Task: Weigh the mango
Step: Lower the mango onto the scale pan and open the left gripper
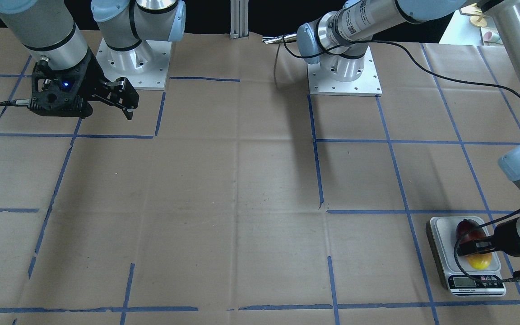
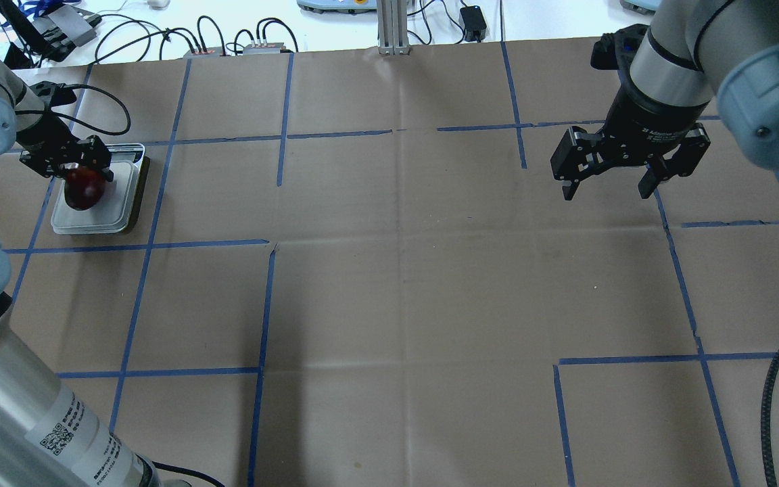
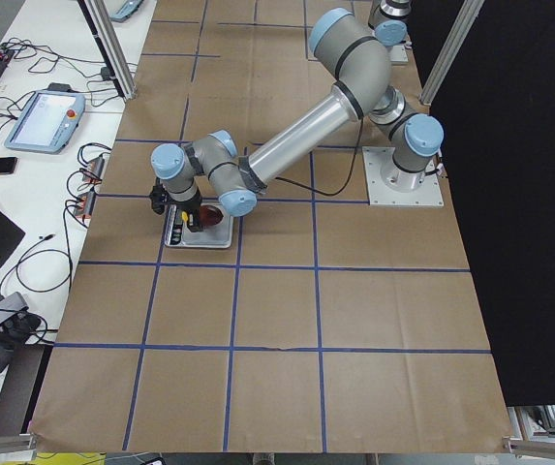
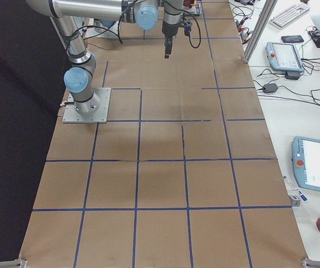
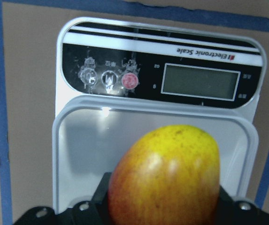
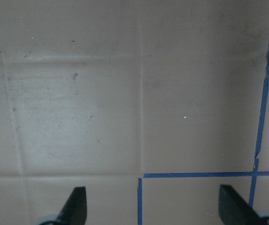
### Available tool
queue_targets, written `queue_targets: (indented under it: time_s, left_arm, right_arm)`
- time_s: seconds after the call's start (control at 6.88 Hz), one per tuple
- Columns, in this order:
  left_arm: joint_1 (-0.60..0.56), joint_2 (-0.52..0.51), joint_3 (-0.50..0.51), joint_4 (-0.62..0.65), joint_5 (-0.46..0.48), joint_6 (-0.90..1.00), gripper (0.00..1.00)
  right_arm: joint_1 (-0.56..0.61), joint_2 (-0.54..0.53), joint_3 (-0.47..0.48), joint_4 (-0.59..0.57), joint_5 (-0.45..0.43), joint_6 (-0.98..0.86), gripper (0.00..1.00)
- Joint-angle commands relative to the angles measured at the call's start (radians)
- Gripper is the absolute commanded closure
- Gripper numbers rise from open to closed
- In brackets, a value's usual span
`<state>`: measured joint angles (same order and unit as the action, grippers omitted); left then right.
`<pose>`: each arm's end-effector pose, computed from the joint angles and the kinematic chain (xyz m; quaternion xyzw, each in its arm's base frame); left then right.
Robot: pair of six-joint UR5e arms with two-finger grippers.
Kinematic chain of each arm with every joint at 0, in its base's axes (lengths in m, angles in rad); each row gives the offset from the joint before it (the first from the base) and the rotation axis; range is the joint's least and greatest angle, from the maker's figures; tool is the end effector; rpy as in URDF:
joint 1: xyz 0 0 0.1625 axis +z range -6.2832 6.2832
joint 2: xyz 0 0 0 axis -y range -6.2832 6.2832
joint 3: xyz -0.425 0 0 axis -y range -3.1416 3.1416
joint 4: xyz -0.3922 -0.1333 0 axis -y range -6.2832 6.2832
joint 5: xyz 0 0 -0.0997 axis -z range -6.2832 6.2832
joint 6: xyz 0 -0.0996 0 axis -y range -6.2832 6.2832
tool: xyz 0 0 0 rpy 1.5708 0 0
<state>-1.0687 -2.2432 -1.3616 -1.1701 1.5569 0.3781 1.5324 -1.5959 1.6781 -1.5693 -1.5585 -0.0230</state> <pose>0.2231 -0.6862 0.2141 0.0621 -0.9976 -0.0253 0.0196 0.1163 -0.4760 0.4476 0.0079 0.9991 0.0416 0.0074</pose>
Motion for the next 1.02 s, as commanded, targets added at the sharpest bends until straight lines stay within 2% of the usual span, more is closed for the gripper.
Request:
queue_targets:
  time_s: [0.0, 0.15, 0.44, 0.87]
  left_arm:
    - [-0.001, 0.057, -0.007, 0.015, -0.001, -0.016, 0.01]
    - [-0.002, 0.126, -0.011, -0.006, 0.005, -0.019, 0.0]
    - [-0.063, 0.29, -0.008, -0.21, 0.0, -0.164, 0.0]
    - [-0.343, 0.447, -0.028, -0.334, 0.005, -0.483, 0.0]
  right_arm:
    - [0.0, 0.001, 0.0, 0.0, 0.0, 0.0, 0.0]
    - [0.0, 0.001, 0.0, 0.0, 0.0, 0.0, 0.0]
    - [0.0, -0.001, 0.0, 0.0, 0.0, 0.0, 0.0]
    - [0.0, 0.001, 0.0, 0.0, 0.0, 0.0, 0.0]
